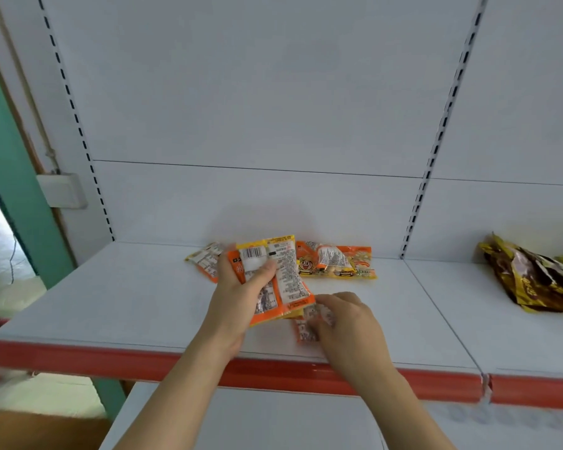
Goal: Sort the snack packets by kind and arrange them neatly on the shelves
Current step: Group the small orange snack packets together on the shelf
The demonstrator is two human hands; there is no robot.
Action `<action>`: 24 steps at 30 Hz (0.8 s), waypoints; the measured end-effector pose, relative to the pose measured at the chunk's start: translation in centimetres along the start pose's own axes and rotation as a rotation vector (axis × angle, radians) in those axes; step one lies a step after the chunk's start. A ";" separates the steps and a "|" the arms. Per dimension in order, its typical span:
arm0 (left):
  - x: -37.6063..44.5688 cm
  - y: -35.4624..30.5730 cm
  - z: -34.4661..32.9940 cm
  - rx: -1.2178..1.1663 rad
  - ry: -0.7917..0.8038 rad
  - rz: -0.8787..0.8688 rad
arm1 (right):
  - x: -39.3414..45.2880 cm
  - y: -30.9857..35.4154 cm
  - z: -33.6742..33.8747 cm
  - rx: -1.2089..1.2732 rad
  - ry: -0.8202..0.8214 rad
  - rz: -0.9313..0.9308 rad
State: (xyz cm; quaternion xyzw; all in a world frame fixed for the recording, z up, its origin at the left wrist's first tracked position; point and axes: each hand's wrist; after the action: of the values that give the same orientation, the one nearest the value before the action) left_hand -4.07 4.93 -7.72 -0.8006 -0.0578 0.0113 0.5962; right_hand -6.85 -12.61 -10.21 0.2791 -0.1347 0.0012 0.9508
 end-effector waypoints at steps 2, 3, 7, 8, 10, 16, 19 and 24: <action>0.2 -0.2 0.4 -0.002 0.011 -0.002 | 0.0 0.0 -0.2 0.062 -0.070 -0.028; 0.4 -0.2 0.7 -0.003 0.006 -0.003 | 0.0 -0.1 -0.1 0.088 -0.129 -0.037; 0.7 -0.1 1.4 0.015 0.018 -0.030 | -0.4 0.5 2.5 0.323 -0.473 -0.076; 0.6 0.2 1.3 0.045 0.031 -0.047 | -0.7 1.2 3.0 0.408 -0.530 -0.038; 0.4 0.6 0.6 0.112 0.062 -0.076 | -1.6 3.0 3.3 0.478 -0.529 0.077; -1.2 0.9 -4.1 0.052 0.211 -0.016 | -3.0 2.2 2.8 0.372 -0.342 0.112; -2.3 1.3 -7.3 0.086 0.289 -0.035 | -4.1 -0.3 4.8 0.358 -0.328 0.075; -4.9 2.7 -15.3 0.138 0.392 -0.070 | -6.3 -6.1 9.2 0.473 -0.295 0.004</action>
State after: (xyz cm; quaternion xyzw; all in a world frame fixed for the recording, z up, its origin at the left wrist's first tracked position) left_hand -7.43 -10.93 -6.16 -0.7423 0.0325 -0.1614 0.6495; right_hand -14.78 -22.18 -7.61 0.4902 -0.2680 -0.0061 0.8293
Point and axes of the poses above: each hand's wrist, its own x-axis towards the middle knuckle, its own z-axis out of the back of the hand, y = z × x, and after that the axes turned 1 degree about -y, right-handed
